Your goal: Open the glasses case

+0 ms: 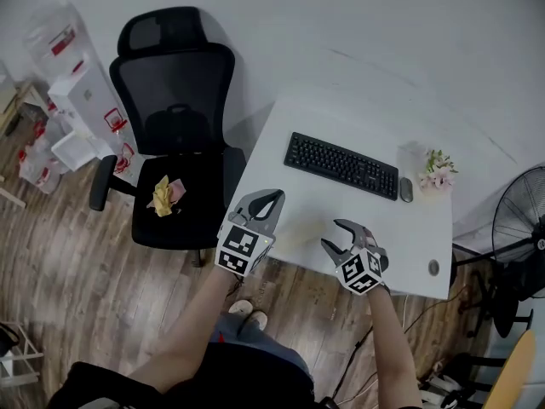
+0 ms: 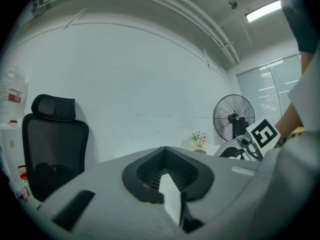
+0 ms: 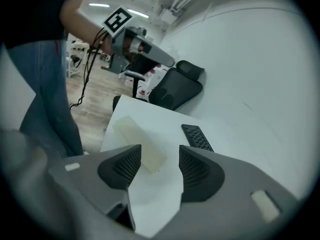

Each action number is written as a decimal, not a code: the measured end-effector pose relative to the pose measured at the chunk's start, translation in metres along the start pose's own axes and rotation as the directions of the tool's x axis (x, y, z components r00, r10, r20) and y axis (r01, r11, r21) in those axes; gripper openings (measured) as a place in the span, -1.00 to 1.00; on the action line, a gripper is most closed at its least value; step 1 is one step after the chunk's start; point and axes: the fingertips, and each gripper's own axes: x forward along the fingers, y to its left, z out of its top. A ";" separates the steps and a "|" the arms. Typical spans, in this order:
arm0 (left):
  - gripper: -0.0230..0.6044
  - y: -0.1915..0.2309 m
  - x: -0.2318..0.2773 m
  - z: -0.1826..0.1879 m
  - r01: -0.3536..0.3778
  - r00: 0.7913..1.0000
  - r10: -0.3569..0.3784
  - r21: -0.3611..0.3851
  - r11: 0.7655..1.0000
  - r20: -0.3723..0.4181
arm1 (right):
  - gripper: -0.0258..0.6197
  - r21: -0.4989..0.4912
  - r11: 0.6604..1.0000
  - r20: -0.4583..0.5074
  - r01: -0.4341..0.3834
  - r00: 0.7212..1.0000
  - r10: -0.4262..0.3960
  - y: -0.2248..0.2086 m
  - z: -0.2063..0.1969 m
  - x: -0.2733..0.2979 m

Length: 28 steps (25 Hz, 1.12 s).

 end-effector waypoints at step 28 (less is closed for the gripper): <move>-0.90 0.013 -0.013 -0.003 -0.035 0.999 0.036 0.029 0.999 -0.016 | -0.38 -0.506 0.831 -0.292 -0.232 0.952 0.089 0.037 -0.044 0.066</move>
